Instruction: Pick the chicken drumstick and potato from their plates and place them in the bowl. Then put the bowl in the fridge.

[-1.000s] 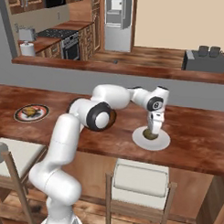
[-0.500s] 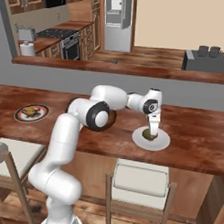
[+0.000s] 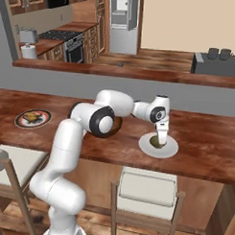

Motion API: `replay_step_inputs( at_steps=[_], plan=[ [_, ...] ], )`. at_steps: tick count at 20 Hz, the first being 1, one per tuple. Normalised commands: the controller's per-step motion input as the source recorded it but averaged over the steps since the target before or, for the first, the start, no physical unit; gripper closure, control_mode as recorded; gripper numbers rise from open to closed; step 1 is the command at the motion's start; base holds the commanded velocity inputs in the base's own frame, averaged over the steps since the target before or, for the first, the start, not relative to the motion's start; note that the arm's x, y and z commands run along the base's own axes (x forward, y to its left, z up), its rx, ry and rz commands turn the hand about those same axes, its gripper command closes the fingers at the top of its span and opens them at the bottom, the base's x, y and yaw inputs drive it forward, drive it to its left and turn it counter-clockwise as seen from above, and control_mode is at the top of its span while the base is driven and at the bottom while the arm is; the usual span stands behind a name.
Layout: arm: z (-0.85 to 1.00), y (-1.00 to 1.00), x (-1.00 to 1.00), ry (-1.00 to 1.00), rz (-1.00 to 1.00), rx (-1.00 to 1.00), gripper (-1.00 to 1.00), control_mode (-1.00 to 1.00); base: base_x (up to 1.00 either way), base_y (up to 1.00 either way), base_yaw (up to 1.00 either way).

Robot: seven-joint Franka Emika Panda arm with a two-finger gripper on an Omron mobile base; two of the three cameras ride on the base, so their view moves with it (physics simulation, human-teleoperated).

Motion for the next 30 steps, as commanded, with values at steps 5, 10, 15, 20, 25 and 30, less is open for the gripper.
replay_step_inputs(
  at_steps=[5, 10, 15, 20, 25, 30],
  plan=[
    [-0.1, 0.07, -0.09, 0.0, -0.01, 0.01, 1.0, -1.0, 0.0, 0.0, 0.0],
    [0.12, 0.18, -0.1, -0.06, -0.04, 0.05, 1.0, -1.0, 0.0, 0.0, 0.0],
    [0.3, 0.16, -0.17, -0.02, -0.05, 0.11, 1.0, -1.0, 0.0, 0.0, 0.0],
    [0.57, 0.22, -0.22, -0.05, -0.04, 0.05, 1.0, -1.0, 0.0, 0.0, 0.0],
    [0.54, 0.46, -0.13, -0.18, -0.01, 0.0, 1.0, -1.0, 0.0, 0.0, 0.0],
    [0.43, 0.56, -0.03, -0.25, 0.0, -0.02, 1.0, -1.0, 0.0, 0.0, 0.0]
  ],
)
